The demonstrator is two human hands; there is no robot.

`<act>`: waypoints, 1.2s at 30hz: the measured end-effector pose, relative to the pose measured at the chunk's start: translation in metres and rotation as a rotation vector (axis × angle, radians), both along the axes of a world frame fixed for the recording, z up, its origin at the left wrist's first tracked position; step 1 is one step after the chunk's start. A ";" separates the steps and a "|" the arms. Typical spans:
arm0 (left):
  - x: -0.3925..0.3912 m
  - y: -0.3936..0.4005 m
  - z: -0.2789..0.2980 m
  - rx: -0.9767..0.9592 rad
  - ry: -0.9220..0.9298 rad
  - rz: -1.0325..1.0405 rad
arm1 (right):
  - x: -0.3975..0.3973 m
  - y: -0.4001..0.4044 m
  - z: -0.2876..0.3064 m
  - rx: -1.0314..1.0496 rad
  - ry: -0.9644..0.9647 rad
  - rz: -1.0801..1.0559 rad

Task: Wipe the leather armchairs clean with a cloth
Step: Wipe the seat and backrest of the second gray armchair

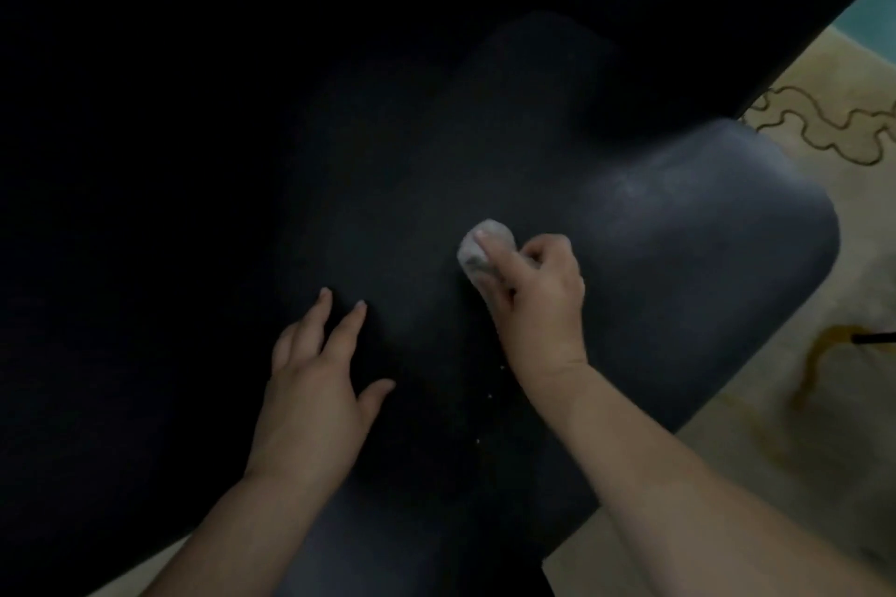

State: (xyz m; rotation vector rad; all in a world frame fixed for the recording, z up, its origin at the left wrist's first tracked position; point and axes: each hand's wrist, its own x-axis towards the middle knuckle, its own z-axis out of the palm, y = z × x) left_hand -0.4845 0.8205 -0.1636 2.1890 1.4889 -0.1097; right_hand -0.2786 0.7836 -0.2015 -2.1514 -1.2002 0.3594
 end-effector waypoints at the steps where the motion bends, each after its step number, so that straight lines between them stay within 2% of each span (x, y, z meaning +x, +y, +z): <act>1: -0.003 -0.002 0.000 -0.003 -0.004 -0.009 | -0.007 -0.003 -0.002 -0.021 0.035 -0.021; 6: -0.014 -0.013 0.000 -0.018 0.014 -0.022 | -0.072 -0.031 0.009 0.037 -0.001 0.365; 8: -0.017 -0.019 0.000 -0.025 0.029 -0.040 | -0.044 -0.033 0.011 0.013 -0.067 0.287; 10: -0.018 -0.024 -0.001 -0.011 0.033 -0.081 | -0.005 -0.038 0.009 0.020 -0.143 0.076; 13: -0.010 -0.030 -0.002 0.000 0.020 -0.131 | 0.008 -0.048 0.005 0.019 -0.109 -0.063; 17: 0.003 -0.039 -0.004 0.012 0.071 -0.180 | -0.045 -0.061 0.002 0.035 -0.097 0.180; 19: 0.005 -0.041 -0.004 0.018 0.077 -0.180 | -0.028 -0.067 0.004 0.033 -0.176 0.199; 21: 0.005 -0.041 -0.005 0.022 0.086 -0.197 | 0.006 -0.074 0.003 0.021 -0.229 0.018; 24: 0.003 -0.040 -0.008 0.038 0.087 -0.214 | 0.015 -0.082 -0.001 0.016 -0.135 -0.226; 26: 0.003 -0.040 -0.009 0.043 0.093 -0.229 | -0.017 -0.084 -0.003 0.042 -0.106 -0.162; 29: 0.000 -0.039 -0.009 0.012 0.121 -0.271 | -0.072 -0.095 -0.003 0.100 -0.102 0.168; 31: -0.001 -0.039 -0.007 0.002 0.137 -0.283 | -0.072 -0.104 -0.001 0.094 -0.129 0.304; 33: -0.001 -0.040 -0.006 0.014 0.155 -0.291 | -0.048 -0.107 -0.004 0.098 -0.209 0.252; 36: 0.003 -0.042 -0.006 0.008 0.158 -0.285 | -0.018 -0.107 -0.008 0.082 -0.189 -0.077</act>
